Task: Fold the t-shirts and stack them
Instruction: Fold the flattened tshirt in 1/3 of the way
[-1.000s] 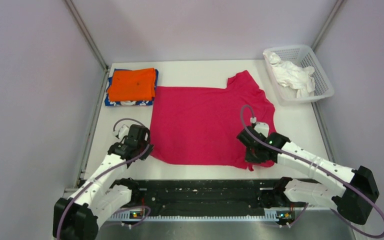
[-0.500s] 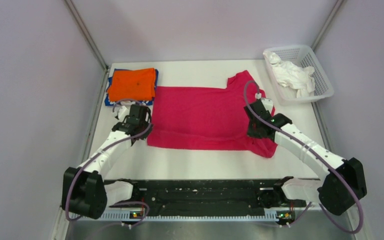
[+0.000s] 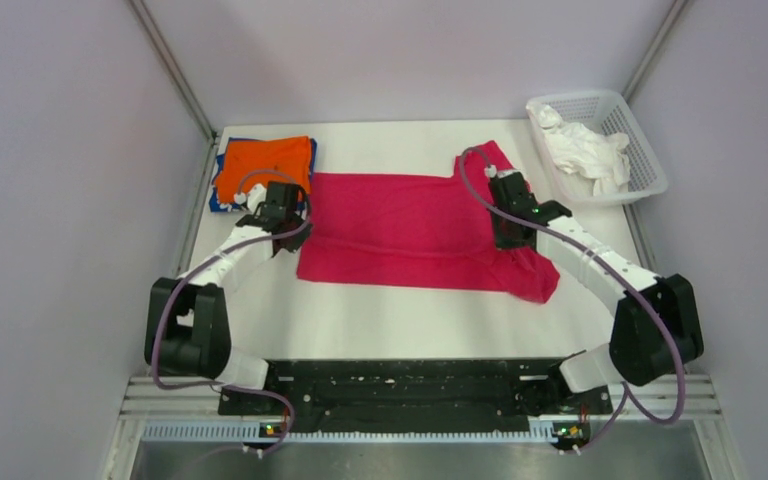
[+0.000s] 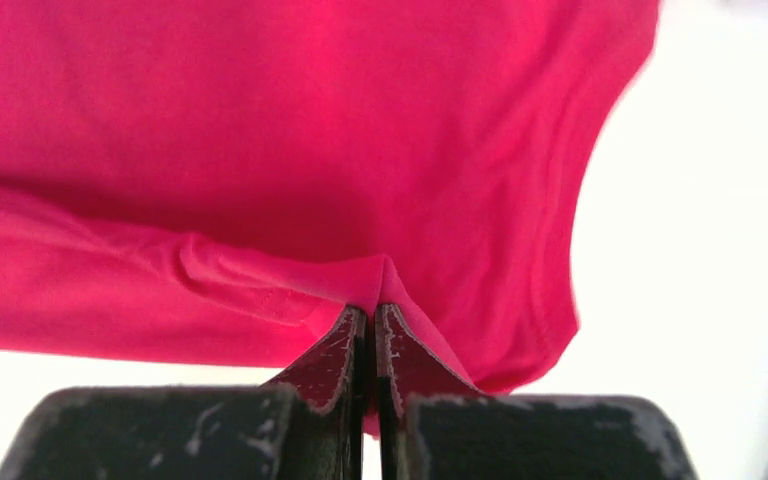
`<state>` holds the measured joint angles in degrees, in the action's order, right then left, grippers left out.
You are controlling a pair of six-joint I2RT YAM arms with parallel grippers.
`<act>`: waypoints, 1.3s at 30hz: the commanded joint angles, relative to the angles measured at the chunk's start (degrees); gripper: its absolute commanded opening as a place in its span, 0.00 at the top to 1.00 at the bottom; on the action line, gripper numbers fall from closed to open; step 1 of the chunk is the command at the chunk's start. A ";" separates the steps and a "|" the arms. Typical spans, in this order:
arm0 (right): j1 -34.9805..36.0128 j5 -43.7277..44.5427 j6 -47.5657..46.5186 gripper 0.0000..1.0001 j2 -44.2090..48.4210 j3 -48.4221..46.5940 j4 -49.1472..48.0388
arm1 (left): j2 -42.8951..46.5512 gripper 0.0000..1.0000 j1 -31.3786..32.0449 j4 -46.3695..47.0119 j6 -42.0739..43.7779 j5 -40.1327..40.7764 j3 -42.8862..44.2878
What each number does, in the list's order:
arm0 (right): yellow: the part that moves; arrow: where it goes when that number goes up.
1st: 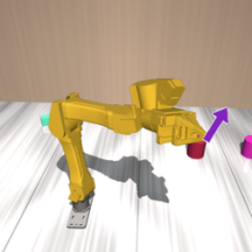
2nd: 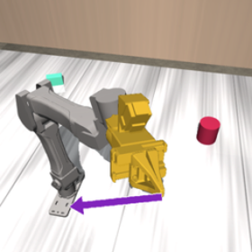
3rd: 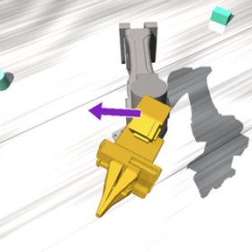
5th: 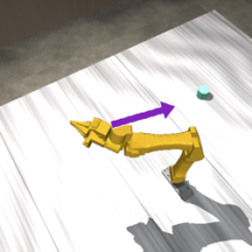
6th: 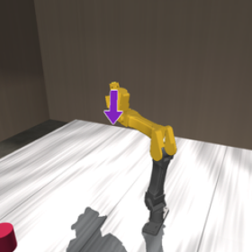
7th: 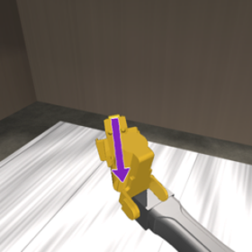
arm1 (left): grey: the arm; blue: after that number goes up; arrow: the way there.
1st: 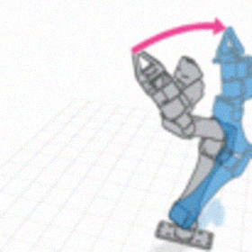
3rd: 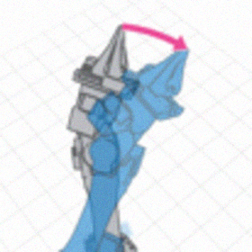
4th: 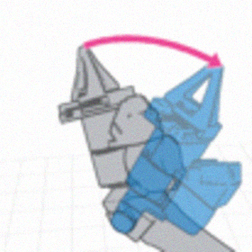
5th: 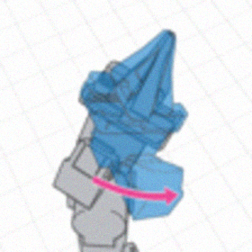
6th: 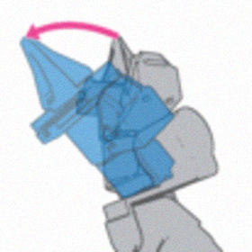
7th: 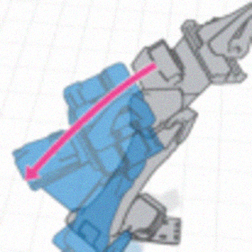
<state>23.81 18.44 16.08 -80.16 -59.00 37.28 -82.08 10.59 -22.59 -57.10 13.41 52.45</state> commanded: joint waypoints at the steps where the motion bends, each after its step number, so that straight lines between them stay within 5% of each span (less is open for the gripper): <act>1: -0.51 -7.12 -26.38 1.00 -3.20 -4.23 -7.90 | -4.21 1.00 -0.47 2.30 2.72 -2.12 4.07; 5: -1.12 -10.54 -38.67 1.00 -7.29 -6.65 -8.73 | -6.56 1.00 -0.73 2.40 2.87 -1.64 5.43; 12: -2.01 -7.80 -40.62 0.90 -19.10 -16.53 -9.76 | -9.87 1.00 -1.65 1.12 2.70 -1.20 8.11; 14: -2.20 -3.01 -37.84 0.74 -22.81 -20.01 -11.06 | -10.02 0.90 -2.00 -0.09 2.60 -0.43 9.23; 15: -2.34 0.09 -36.77 0.53 -24.38 -21.75 -11.08 | -9.93 0.74 -2.20 -0.92 2.47 -0.24 9.93; 16: -2.36 2.77 -34.43 0.13 -25.30 -23.36 -11.13 | -9.52 0.58 -2.31 -1.83 2.48 0.00 10.62; 17: -2.30 4.60 -32.79 0.03 -25.40 -24.20 -11.28 | -8.91 0.46 -2.33 -2.58 2.54 0.41 11.05; 19: -2.36 7.41 -28.95 0.01 -22.34 -23.32 -12.96 | -6.73 0.28 -2.39 -4.96 2.17 1.58 11.37; 24: -2.36 11.25 -8.17 0.01 -6.16 -7.88 -23.98 | 1.29 0.17 -2.42 -5.12 0.13 3.90 6.79; 29: -2.74 -8.59 8.32 0.01 6.50 10.94 -36.43 | 4.02 0.02 -2.21 3.34 3.01 -8.72 1.24; 35: -2.87 -11.83 14.09 0.01 3.16 13.29 -36.53 | -1.89 0.01 -0.04 9.17 4.86 -20.73 -0.67; 39: -3.11 -13.37 14.11 0.01 -2.50 10.89 -36.76 | -6.06 0.01 0.84 9.09 5.29 -21.21 -0.24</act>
<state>21.45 8.56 26.70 -78.72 -45.28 4.01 -85.62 10.70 -17.30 -53.39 -3.33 52.47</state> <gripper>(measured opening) 0.987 0.990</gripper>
